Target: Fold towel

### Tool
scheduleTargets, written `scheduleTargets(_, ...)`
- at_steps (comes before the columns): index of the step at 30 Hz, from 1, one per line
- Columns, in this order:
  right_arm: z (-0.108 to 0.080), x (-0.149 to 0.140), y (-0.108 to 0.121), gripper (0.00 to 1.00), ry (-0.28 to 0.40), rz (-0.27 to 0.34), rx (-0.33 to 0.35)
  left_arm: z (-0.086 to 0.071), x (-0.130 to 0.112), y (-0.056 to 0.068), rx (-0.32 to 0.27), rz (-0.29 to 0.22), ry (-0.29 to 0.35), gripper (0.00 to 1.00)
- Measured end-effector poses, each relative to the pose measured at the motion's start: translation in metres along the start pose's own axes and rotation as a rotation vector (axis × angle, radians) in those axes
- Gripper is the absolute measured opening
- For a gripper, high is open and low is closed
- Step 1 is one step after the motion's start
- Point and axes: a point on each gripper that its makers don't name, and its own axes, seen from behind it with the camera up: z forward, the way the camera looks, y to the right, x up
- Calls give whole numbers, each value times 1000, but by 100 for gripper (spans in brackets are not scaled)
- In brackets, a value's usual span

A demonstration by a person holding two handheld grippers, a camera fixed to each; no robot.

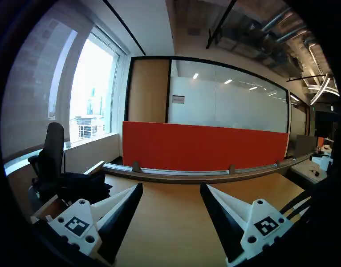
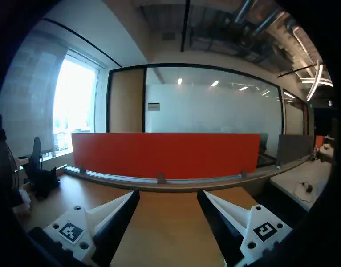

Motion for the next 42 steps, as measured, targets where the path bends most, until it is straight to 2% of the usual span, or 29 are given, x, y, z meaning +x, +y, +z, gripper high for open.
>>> scheduleTargets(12, -5, 14, -12, 100, 10, 18, -2, -1, -4, 4, -25, 13, 13, 95)
scheduleTargets(17, -10, 19, -25, 100, 9, 39, 17, -1, -10, 2, -32, 8, 22, 95)
scheduleTargets(23, -19, 20, -31, 100, 8, 35, 11, -5, -20, -4, -26, 31, 39, 95)
scheduleTargets(33, -34, 17, -30, 100, 8, 26, -9, -5, -61, -13, -4, 29, 53, 95)
scheduleTargets(42, -36, -1, -27, 100, 9, 39, -29, -6, -95, -18, 10, 51, 64, 95)
